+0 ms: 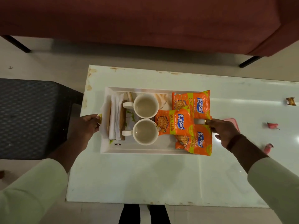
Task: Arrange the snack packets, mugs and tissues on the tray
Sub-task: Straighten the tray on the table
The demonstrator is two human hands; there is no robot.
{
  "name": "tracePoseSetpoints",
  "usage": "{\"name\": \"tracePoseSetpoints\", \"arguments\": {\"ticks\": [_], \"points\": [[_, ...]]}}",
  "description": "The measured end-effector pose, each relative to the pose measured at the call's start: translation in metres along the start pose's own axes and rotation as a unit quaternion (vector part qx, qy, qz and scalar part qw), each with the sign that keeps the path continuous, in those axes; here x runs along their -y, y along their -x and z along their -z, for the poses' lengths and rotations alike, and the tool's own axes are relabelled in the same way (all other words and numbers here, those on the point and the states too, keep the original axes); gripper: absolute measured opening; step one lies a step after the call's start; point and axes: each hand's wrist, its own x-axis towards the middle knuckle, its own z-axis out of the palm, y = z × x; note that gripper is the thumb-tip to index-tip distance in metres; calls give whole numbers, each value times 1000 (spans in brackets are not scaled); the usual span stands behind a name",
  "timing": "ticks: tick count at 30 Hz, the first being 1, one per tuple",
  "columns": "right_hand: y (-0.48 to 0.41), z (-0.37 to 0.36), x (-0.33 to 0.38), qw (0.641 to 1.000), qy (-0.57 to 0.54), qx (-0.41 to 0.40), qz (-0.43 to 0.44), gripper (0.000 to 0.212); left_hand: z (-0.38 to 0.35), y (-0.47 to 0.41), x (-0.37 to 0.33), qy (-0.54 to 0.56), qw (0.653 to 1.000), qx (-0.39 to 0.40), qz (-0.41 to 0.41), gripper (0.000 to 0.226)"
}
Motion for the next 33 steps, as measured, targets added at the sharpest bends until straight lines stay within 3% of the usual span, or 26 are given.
{"name": "tracePoseSetpoints", "arguments": {"ticks": [8,17,22,24,26,28,30,33], "points": [[-13,-4,-3,1000,3,-15,4,37,-3,-21,5,-30,999,-6,16,20],[-23,-9,-7,1000,-6,-19,1,20,-8,-17,13,-31,999,-19,33,33],[-20,-11,-9,997,50,-60,29,23,-3,-6,8,-95,995,-2,-38,35],[-9,-15,-14,973,172,-133,82,30,-4,5,4,-226,964,-38,-138,40],[16,-19,-15,931,261,-216,135,42,-3,30,-6,-323,906,-84,-260,47],[52,-24,-13,901,307,-235,199,52,-2,59,-18,-387,848,-84,-352,51],[90,-28,-10,879,348,-214,247,58,-1,89,-26,-419,818,-49,-390,55],[153,-27,-8,853,389,-175,300,65,0,145,-36,-444,810,17,-383,63]]}}
